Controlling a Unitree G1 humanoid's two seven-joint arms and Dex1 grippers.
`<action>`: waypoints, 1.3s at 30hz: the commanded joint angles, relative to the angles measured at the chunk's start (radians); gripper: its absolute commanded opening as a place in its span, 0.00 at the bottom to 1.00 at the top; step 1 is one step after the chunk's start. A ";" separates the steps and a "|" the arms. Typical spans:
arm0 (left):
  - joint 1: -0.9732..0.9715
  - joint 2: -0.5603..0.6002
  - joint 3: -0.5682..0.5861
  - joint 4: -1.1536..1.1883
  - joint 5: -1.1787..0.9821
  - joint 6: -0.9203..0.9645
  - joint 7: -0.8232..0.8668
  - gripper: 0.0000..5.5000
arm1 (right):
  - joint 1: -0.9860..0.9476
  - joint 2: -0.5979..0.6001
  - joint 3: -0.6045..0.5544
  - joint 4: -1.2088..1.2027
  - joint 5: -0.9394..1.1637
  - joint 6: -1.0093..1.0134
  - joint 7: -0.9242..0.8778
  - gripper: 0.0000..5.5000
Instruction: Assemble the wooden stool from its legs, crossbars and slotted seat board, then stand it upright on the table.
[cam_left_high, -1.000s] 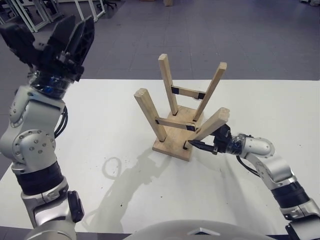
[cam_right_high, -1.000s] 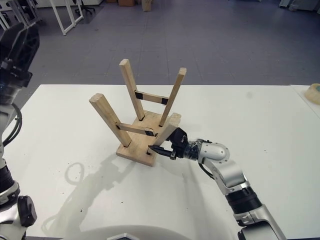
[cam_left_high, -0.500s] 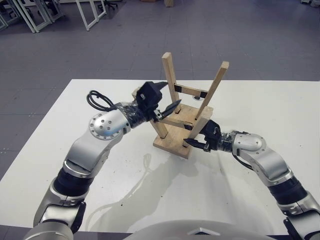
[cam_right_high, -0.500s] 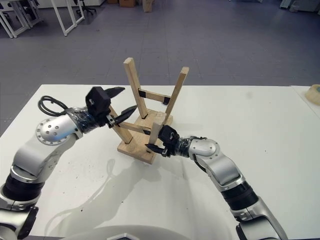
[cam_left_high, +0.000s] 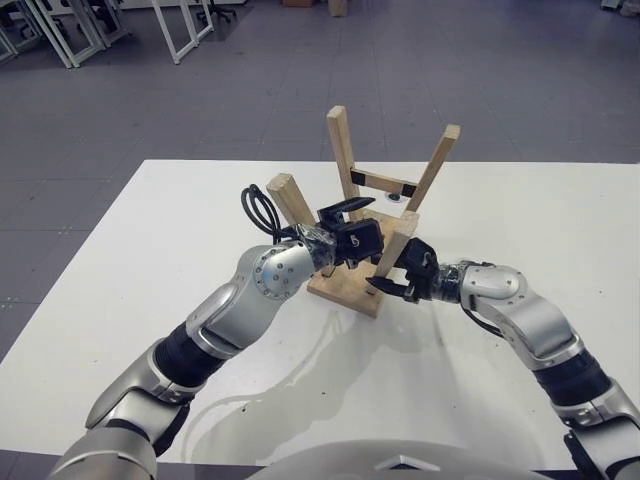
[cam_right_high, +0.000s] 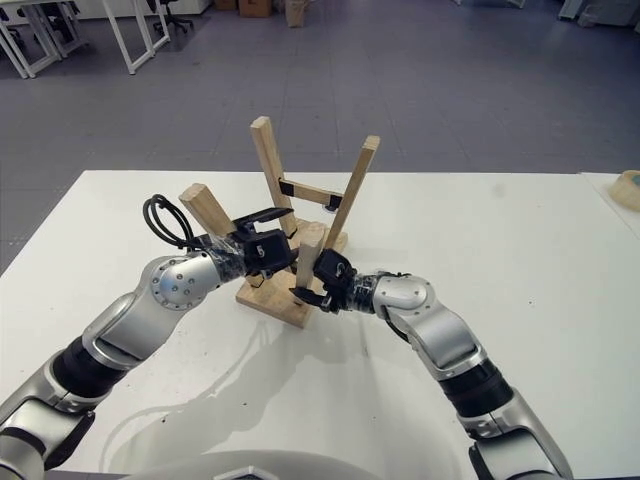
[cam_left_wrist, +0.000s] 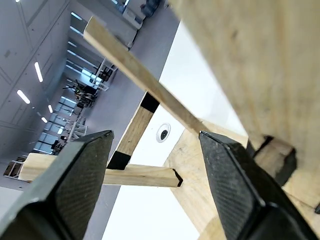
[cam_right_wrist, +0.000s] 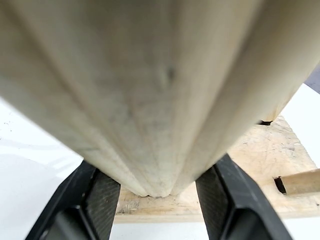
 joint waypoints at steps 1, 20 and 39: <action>0.188 0.015 -0.063 0.093 0.041 0.133 -0.038 0.58 | 0.051 -0.037 0.022 0.052 -0.049 0.142 -0.007 0.37; -0.100 -0.176 0.630 -0.025 -0.027 -0.270 0.321 0.58 | 0.011 0.054 -0.063 -0.114 -0.032 0.162 -0.191 0.52; 0.082 -0.194 0.700 0.075 -0.023 -0.399 0.338 0.58 | -0.532 0.135 -0.504 -0.204 0.453 0.495 -0.300 0.73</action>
